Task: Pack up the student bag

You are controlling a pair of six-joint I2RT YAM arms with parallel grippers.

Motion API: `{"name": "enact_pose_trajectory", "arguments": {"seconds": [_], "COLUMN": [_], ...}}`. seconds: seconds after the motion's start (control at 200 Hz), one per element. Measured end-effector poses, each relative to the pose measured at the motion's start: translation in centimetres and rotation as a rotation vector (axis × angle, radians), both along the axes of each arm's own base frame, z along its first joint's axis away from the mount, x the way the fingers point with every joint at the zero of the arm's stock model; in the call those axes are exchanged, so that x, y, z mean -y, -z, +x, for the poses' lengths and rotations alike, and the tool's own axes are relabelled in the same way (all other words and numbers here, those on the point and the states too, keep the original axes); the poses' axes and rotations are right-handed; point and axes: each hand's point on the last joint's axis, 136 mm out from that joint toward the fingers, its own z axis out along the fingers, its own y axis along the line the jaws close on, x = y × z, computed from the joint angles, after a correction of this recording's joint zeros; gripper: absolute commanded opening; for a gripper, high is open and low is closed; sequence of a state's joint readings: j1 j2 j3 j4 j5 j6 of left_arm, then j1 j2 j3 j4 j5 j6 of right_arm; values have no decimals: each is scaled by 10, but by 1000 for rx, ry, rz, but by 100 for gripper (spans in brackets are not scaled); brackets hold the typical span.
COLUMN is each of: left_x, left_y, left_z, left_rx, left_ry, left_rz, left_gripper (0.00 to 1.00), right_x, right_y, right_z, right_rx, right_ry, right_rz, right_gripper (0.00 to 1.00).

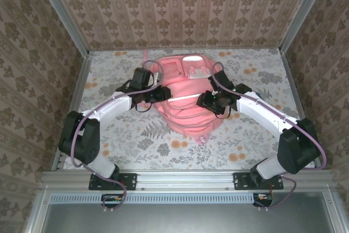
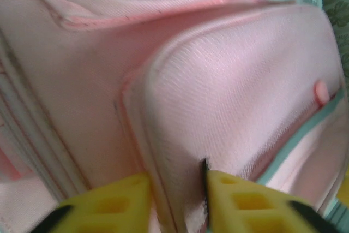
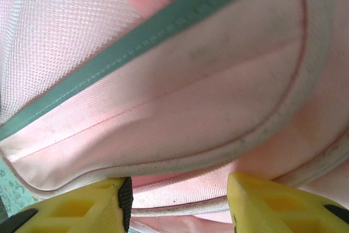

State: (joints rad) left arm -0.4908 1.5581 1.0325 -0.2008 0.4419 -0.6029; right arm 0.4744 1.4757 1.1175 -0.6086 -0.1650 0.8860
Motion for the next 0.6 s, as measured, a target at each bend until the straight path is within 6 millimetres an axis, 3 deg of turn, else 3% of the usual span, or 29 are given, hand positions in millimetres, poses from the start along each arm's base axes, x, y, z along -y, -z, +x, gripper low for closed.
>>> {"name": "enact_pose_trajectory", "arguments": {"seconds": [0.13, 0.315, 0.44, 0.6], "left_x": [-10, -30, -18, 5], "left_y": [-13, -41, -47, -30], "left_z": [-8, -25, -60, -98], "left_rx": [15, 129, 220, 279], "left_ry": [-26, -46, 64, 240], "left_rz": [28, 92, 152, 228], "left_gripper": [57, 57, 57, 58], "right_x": [1, -2, -3, -4], "right_y": [-1, -3, -4, -5], "right_z": [2, 3, 4, 4], "right_rx": [4, 5, 10, 4], "right_ry": [5, 0, 0, -1], "right_rz": [10, 30, 38, 53], "right_gripper": [52, 52, 52, 52]}}
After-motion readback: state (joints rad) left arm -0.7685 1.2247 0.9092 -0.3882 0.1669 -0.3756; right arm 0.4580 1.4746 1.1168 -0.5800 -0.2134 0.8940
